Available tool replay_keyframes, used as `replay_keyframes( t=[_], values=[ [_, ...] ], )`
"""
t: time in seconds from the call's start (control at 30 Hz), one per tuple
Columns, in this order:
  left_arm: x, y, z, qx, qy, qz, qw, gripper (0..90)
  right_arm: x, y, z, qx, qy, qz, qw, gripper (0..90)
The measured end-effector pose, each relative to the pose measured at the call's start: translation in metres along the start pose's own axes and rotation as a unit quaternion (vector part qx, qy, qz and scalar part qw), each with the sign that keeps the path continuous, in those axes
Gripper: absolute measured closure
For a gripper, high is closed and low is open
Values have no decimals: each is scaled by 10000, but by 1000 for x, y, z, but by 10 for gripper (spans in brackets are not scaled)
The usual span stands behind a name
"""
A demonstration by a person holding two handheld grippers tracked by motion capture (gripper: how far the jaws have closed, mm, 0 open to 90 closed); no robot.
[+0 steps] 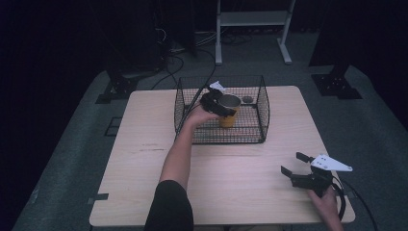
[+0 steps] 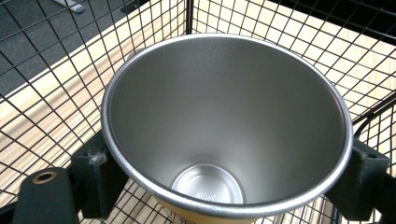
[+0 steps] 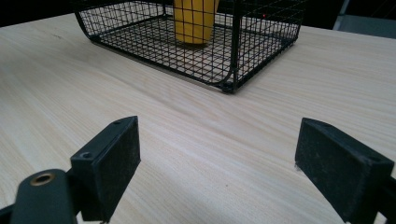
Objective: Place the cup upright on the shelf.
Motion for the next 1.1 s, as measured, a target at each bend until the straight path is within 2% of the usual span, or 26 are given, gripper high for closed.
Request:
replay_keyframes(
  t=[0.17, 0.7, 1.1],
  values=[
    [1, 0, 1, 11, -38, 8, 10000, 142, 0, 0, 0, 1, 2, -2, 10000, 131],
    [0, -2, 4, 230, 55, 47, 9997, 124, 1, 0, 0, 7, -18, -2, 10000, 131],
    [0, -2, 4, 218, 69, 44, 9997, 81, 0, 0, 0, 5, -16, -7, 10000, 131]
  ],
)
Point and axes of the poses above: each handheld gripper's, and its own axes: y roughly forward along the jaws, z roughly out of its underside, x roughly to its left, the point moved 5 cm from there along y, roughly forward along the jaws, and after that the axes turned 8 degrees about -x, right-handed, at the moved point
